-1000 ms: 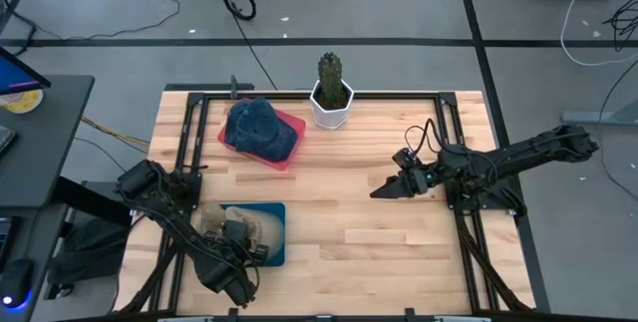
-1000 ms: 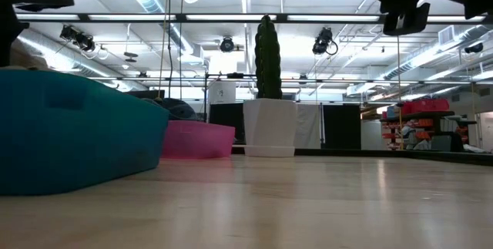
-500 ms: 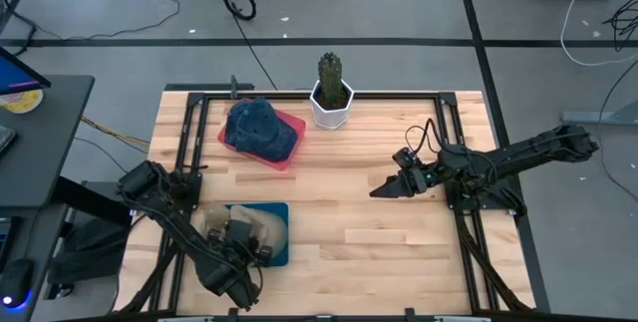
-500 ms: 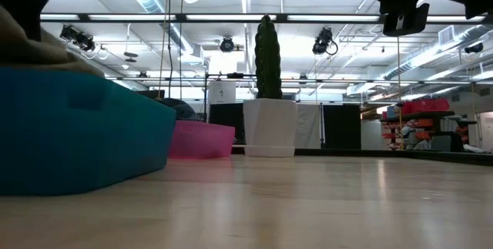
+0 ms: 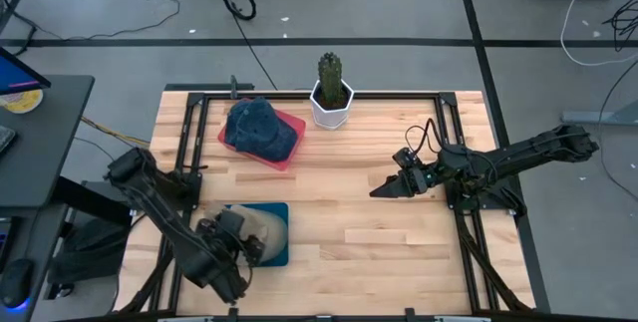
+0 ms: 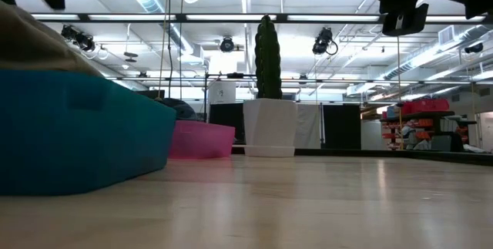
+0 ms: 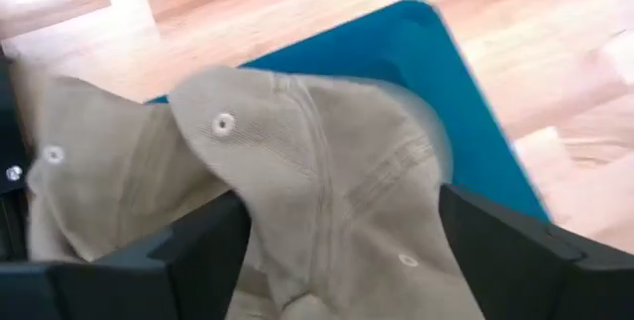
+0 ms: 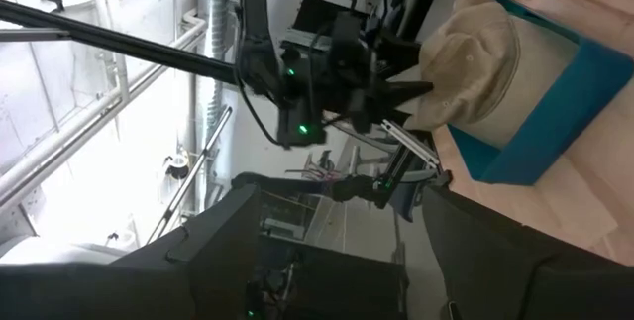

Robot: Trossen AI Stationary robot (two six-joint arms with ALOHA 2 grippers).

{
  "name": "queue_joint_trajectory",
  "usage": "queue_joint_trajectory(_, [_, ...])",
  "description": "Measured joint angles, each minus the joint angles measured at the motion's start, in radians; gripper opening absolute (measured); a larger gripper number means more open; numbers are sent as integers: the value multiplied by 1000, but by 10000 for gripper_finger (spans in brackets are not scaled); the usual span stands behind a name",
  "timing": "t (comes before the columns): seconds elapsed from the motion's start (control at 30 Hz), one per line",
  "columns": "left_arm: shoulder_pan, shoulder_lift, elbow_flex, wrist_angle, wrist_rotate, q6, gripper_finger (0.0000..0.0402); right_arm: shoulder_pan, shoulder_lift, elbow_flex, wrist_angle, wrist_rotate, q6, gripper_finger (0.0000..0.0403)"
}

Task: Pick & Place hat
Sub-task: Put the brown cap into the blue bin, then return to Home Position

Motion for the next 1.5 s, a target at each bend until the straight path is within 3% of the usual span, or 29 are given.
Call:
queue_joint_trajectory(0.23, [-1, -118, 3, -28, -39, -16, 350, 0, 0, 0, 1, -6, -3, 283])
queue_joint_trajectory(0.3, [-5, -153, 3, -35, -134, -59, 350, 0, 0, 0, 1, -7, -5, 283])
queue_joint_trajectory(0.47, [-12, -232, 3, -10, -496, -77, 350, 0, 0, 0, 5, -7, 29, 283])
queue_joint_trajectory(0.63, [-4, -283, 4, 151, -823, 223, 350, 0, -5, 0, 104, -7, 28, 283])
queue_joint_trajectory(0.73, [20, -300, 4, 289, -891, 475, 350, 0, -26, 0, 168, -6, 21, 283])
queue_joint_trajectory(0.87, [79, -315, 4, 504, -816, 770, 350, -6, -77, 0, 172, -6, 30, 283])
queue_joint_trajectory(1.07, [196, -312, 4, 962, -516, 1290, 350, -9, -156, 109, 1, -9, -38, 283])
queue_joint_trajectory(1.27, [316, -283, 4, 1322, -280, 1715, 350, -9, -180, 446, -730, -16, -321, 283])
queue_joint_trajectory(1.4, [400, -281, 4, 1350, -169, 1800, 349, -7, -160, 674, -1119, 89, -483, 283])
queue_joint_trajectory(1.5, [475, -281, 4, 1359, -80, 1804, 335, 8, -159, 801, -1244, 148, -562, 283])
